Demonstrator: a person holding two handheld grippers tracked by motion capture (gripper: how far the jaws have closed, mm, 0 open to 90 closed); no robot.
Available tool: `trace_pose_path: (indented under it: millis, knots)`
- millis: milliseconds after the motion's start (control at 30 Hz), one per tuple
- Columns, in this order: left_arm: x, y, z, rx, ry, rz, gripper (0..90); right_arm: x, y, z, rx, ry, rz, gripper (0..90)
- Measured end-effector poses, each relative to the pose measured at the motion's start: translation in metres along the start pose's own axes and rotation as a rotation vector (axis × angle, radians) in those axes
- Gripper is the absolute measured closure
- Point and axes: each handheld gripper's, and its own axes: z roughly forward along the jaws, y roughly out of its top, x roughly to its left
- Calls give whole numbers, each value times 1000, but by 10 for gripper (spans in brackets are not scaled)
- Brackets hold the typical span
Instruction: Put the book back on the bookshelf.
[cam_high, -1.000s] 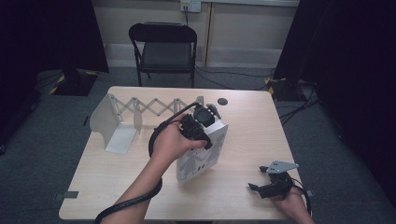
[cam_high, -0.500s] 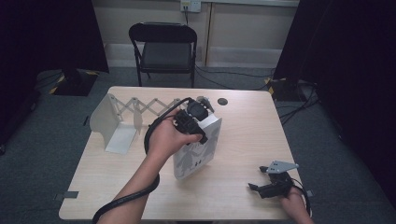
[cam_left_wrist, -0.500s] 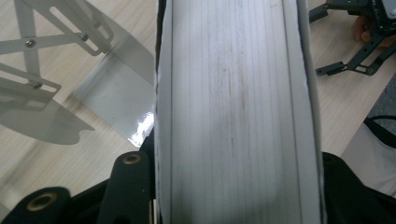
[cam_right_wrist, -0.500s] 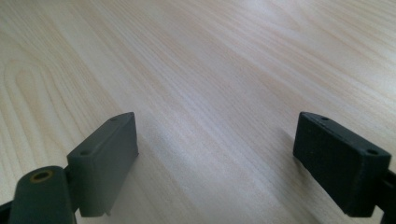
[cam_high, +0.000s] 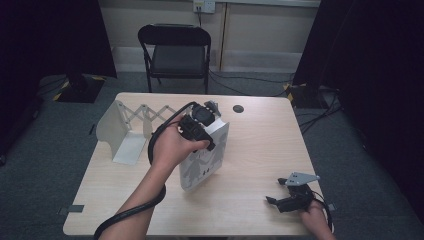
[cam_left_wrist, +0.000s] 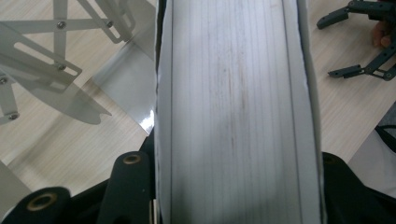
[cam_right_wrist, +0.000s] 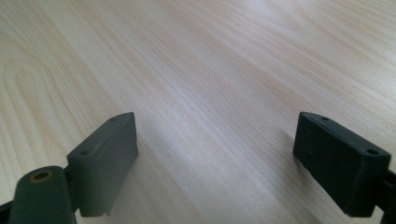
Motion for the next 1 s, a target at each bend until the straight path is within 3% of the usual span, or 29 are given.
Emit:
trace_pose_path:
  millis: [533,567,800,1000]
  knots:
    - [17,-10,-10,-12,24,-68,532,0,0,0,0,0,-1,133]
    - [18,-11,-10,-20,25,-90,532,0,0,0,0,0,-1,133]
    - [26,-14,-12,-10,36,-104,532,0,0,0,-1,2,0,133]
    - [33,-15,-12,-12,53,-150,533,0,0,0,-1,2,1,133]
